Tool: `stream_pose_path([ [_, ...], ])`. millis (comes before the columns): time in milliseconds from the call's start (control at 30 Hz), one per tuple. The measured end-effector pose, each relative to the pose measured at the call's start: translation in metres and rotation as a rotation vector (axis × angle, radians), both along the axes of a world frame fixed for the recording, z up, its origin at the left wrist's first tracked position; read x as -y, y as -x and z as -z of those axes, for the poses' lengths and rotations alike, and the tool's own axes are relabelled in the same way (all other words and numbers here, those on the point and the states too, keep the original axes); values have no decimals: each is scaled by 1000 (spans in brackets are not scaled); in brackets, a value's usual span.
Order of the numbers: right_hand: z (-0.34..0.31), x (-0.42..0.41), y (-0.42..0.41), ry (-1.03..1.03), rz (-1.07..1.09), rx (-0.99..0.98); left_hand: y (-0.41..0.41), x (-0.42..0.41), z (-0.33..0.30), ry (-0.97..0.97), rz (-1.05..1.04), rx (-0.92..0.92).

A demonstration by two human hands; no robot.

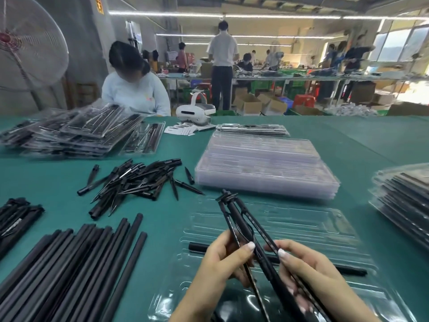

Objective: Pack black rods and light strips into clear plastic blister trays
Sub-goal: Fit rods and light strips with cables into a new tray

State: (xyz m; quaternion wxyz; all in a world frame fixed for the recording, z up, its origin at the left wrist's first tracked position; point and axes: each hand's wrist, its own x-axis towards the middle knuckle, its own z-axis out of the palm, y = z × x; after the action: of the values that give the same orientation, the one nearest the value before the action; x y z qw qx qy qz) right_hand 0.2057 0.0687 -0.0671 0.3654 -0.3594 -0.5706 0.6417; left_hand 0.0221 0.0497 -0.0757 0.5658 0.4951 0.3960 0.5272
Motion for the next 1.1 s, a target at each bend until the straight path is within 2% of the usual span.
stream_pose_path([
  [267, 0, 2, 1, -35, 11, 74, 1, 3, -3, 47, -10, 26],
  [467, 6, 6, 3, -291, 141, 203, -4, 5, -2, 67, -21, 36],
  [733, 2, 13, 10, -235, 157, 207, -2, 7, -4, 73, 61, 40],
  [1100, 7, 16, 16, -144, 81, 81, -1, 8, -4, 98, -50, 74],
])
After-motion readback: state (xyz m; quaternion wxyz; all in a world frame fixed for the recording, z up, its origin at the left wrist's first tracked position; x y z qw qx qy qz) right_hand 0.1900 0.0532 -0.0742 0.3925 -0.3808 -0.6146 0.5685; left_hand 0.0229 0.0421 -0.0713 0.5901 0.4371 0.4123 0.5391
